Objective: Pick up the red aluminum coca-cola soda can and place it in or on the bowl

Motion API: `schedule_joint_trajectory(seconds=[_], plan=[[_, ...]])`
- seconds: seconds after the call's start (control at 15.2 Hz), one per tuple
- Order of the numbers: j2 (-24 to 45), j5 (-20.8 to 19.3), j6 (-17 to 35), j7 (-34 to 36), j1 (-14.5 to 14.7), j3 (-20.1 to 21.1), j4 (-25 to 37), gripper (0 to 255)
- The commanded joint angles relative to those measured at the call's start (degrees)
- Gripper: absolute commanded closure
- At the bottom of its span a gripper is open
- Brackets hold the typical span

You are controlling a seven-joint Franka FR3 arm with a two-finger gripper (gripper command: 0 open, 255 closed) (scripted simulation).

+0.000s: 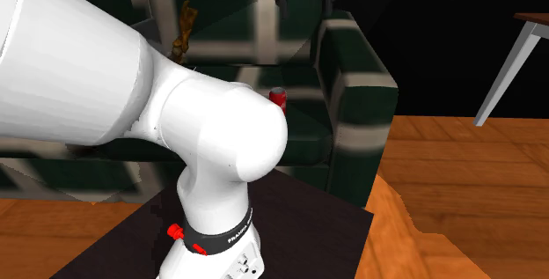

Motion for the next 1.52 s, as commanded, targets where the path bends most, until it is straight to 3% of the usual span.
schedule_joint_trajectory(seconds=[0.0, 0.73, 1.45], plan=[[0.0, 0.0, 0.0, 0.0, 0.0, 0.0, 0.0, 0], [15.2, 5.0, 20.7, 7.6, 2.0, 5.4, -5.9, 0], [38.4, 5.6, 40.0, 15.4, 2.8, 10.9, -2.0, 0]])
